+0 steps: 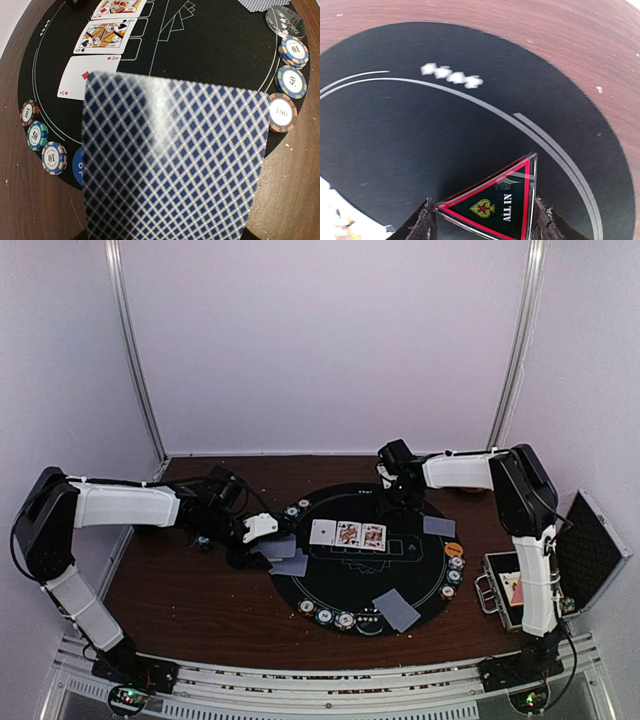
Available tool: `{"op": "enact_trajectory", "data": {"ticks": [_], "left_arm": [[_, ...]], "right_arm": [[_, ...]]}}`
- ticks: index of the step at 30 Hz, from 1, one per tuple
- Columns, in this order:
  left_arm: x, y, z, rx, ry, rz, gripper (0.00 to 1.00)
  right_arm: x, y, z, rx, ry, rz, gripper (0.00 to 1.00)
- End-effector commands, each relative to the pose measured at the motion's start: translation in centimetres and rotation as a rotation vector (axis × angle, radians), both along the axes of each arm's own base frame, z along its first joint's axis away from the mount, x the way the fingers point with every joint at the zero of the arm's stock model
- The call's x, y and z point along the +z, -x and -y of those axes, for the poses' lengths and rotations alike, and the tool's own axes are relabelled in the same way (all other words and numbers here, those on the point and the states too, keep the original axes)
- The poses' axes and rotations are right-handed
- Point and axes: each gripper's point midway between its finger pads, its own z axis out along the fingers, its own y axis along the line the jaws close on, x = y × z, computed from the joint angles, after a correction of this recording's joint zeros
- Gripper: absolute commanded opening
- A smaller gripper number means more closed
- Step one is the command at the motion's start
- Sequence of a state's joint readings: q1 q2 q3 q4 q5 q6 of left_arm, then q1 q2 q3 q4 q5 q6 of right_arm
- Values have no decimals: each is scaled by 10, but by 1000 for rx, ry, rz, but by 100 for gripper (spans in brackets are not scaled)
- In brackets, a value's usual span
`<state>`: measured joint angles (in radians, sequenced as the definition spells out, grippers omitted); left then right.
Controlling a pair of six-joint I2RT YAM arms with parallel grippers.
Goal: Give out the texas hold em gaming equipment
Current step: Move the all-in button to the small blind area.
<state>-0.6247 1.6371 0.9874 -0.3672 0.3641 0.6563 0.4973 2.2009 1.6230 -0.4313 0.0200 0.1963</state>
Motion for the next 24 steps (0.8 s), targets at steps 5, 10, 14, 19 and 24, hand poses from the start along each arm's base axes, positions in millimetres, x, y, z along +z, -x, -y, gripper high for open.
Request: {"op": "enact_trajectory", "data": {"ticks": [5,10,14,19,24], "left_arm": [[11,-11,1,22,17,50,61],[18,-16,-7,43,21,59,61],[24,-21,-13,55,27,61,61],[27,-21,-14,56,35,63,61],[25,-22,-13,55,35,59,61]], "right_arm": [[56,23,-83,63,-152,136,51],[59,47,-133,121,-187,159,51],[60,59,-162,142,-229,175,51],[55,66,-185,146,-258,186,51],[47,69,-200,147,-309,175,51]]}}
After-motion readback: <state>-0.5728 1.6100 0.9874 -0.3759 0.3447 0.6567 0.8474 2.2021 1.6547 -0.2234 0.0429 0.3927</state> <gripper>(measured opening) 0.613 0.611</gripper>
